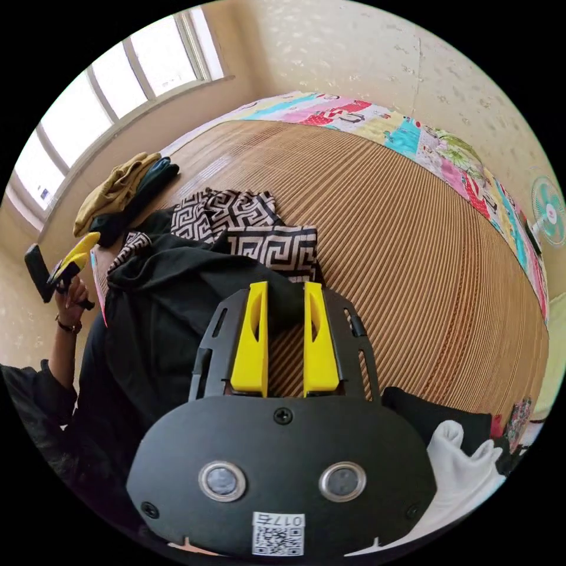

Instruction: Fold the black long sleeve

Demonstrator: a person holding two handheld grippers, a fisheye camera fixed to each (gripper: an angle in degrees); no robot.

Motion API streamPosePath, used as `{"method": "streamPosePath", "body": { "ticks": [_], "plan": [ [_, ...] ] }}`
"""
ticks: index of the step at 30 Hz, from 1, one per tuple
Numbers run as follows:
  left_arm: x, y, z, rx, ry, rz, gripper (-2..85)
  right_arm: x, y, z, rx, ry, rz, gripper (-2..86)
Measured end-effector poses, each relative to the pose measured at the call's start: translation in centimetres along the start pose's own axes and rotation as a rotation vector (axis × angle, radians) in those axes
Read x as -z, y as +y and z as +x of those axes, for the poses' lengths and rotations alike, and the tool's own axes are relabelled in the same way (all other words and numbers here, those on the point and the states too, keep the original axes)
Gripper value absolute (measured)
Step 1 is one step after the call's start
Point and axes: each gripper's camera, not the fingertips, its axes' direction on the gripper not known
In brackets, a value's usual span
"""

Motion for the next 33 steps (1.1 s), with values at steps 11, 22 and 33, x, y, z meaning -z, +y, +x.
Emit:
{"method": "streamPosePath", "body": {
  "ticks": [11, 22, 33],
  "plan": [
    [-9.6, -8.5, -0.3, -0.322, 0.052, -0.496, 10.5, 4.0, 0.1, -3.6, -0.029, 0.200, 0.132, 0.7],
    [1.0, -11.4, -3.8, 0.270, 0.252, 0.003, 2.5, 7.2, 1.6, -4.2, -0.102, 0.263, 0.325, 1.2],
    [-1.7, -4.2, -7.3, 0.733, -0.129, -0.131, 12.4, 5.3, -0.8, -4.1, -0.189, 0.313, 0.212, 7.9]
  ]
}}
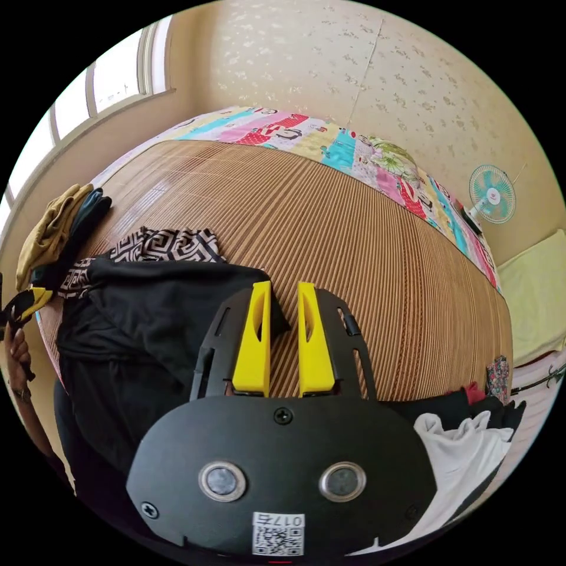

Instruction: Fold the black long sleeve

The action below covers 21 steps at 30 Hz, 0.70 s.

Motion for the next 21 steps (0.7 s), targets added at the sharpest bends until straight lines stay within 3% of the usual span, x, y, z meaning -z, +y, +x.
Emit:
{"method": "streamPosePath", "body": {
  "ticks": [2, 4, 6, 7, 8, 9, 16, 19, 21],
  "plan": [
    [-0.7, 3.6, 1.6, -0.063, -0.110, -0.007, 12.6, 3.9, 4.1, -0.5, 0.031, -0.033, 0.132, 8.0],
    [-3.0, 5.4, 2.7, -0.122, -0.092, -0.055, 11.9, 4.8, 6.9, -1.4, 0.109, -0.136, 0.176, 7.8],
    [-4.9, 6.0, 4.2, -0.178, -0.167, -0.058, 10.1, 3.6, 8.8, -2.6, 0.236, -0.299, 0.094, 7.7],
    [-5.6, 5.8, 5.3, -0.213, -0.289, -0.036, 8.1, 1.9, 9.8, -3.5, 0.284, -0.325, 0.002, 7.7],
    [-6.6, 4.7, 6.1, -0.246, -0.336, -0.057, 5.5, -0.1, 10.6, -4.3, 0.297, -0.259, -0.089, 7.6],
    [-7.0, 4.0, 6.4, -0.246, -0.344, -0.064, 5.3, -0.2, 11.0, -4.4, 0.300, -0.255, -0.058, 7.4],
    [-15.2, -10.7, 10.3, -0.373, -0.492, -0.193, 4.2, -4.3, 4.4, -2.9, 0.093, -0.024, -0.056, 5.8],
    [-15.3, -14.7, 10.7, -0.366, -0.473, -0.196, 5.2, -6.3, -0.4, 0.6, -0.041, -0.088, -0.121, 6.1],
    [-12.0, -14.5, 10.2, -0.332, -0.406, -0.094, 7.5, -5.3, -1.6, 3.2, -0.135, -0.219, -0.186, 6.7]
  ]
}}
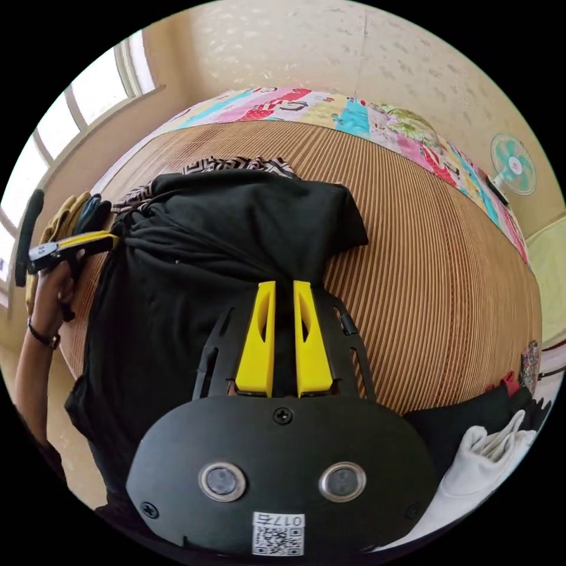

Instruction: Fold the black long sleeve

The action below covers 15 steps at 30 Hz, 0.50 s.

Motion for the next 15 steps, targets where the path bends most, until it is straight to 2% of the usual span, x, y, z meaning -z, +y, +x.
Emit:
{"method": "streamPosePath", "body": {
  "ticks": [2, 4, 6, 8, 10, 11, 13, 15],
  "plan": [
    [4.3, 4.9, -2.0, -0.015, 0.125, 0.163, 8.8, 4.0, 3.2, 1.3, 0.005, -0.138, 0.061, 7.8],
    [6.1, 10.2, -3.3, -0.037, 0.167, 0.198, 10.1, 6.0, 7.5, 1.5, 0.040, -0.148, 0.089, 8.6],
    [6.8, 15.9, -5.0, -0.006, 0.211, 0.176, 10.7, 6.9, 12.5, 1.9, 0.041, -0.101, 0.119, 9.0],
    [6.8, 22.8, -7.2, 0.103, 0.336, 0.134, 12.0, 6.7, 18.5, 2.6, 0.011, 0.001, 0.152, 9.3],
    [6.9, 27.1, -7.8, 0.168, 0.381, 0.111, 13.0, 5.3, 21.7, 3.2, -0.017, 0.028, 0.120, 9.4],
    [7.0, 29.4, -7.9, 0.204, 0.367, 0.094, 13.7, 4.1, 23.2, 3.7, -0.039, -0.010, 0.078, 9.3],
    [7.0, 32.1, -7.8, 0.242, 0.338, 0.074, 14.6, 4.5, 25.5, 4.6, -0.098, -0.091, 0.148, 8.7],
    [6.4, 33.6, -7.9, 0.268, 0.336, 0.060, 14.7, 4.7, 26.4, 5.1, -0.131, -0.119, 0.131, 8.0]
  ]
}}
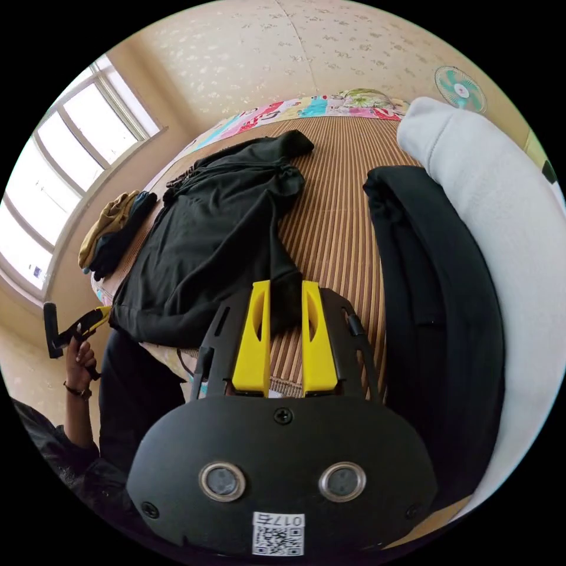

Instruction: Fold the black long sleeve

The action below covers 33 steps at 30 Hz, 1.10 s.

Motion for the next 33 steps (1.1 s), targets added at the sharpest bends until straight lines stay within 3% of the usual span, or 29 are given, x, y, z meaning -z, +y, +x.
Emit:
{"method": "streamPosePath", "body": {
  "ticks": [3, 5, 7, 11, 16, 18, 24, 27, 29, 33],
  "plan": [
    [-0.8, -0.3, -1.0, 0.040, 0.026, -0.061, 13.6, 0.2, 0.4, -0.2, 0.025, 0.007, -0.046, 6.3],
    [-0.7, -1.0, -1.4, -0.002, 0.028, -0.136, 8.3, 1.2, 0.6, -0.5, 0.029, 0.025, -0.094, 4.7],
    [0.5, -0.8, -2.3, -0.019, 0.219, -0.142, 2.0, 3.6, 1.7, -0.6, 0.026, 0.029, -0.042, 3.9],
    [7.3, 1.8, -5.7, -0.021, 0.557, -0.002, -0.2, 12.1, 5.8, -0.4, 0.058, -0.103, 0.095, 2.9],
    [14.3, 6.0, -8.6, -0.001, 0.800, 0.168, -0.5, 21.7, 11.3, 1.1, 0.012, -0.377, 0.248, 2.5],
    [15.5, 6.7, -9.1, 0.032, 0.848, 0.236, -0.5, 24.4, 12.4, 1.0, 0.003, -0.380, 0.349, 2.4],
    [12.6, -0.4, -5.7, 0.052, 0.620, 0.325, 0.2, 22.0, 2.7, -2.8, 0.104, -0.077, 0.427, 2.8],
    [8.3, -6.6, -4.5, 0.145, 0.499, 0.349, 2.1, 15.2, -6.7, -4.4, 0.090, 0.077, 0.371, 3.7],
    [5.2, -10.2, -3.7, 0.180, 0.326, 0.348, 6.6, 8.9, -13.0, -5.6, 0.091, 0.205, 0.304, 5.4],
    [3.2, -9.3, -1.4, 0.105, 0.203, 0.307, 11.4, 3.6, -14.9, -7.2, 0.098, 0.208, 0.205, 8.0]
  ]
}}
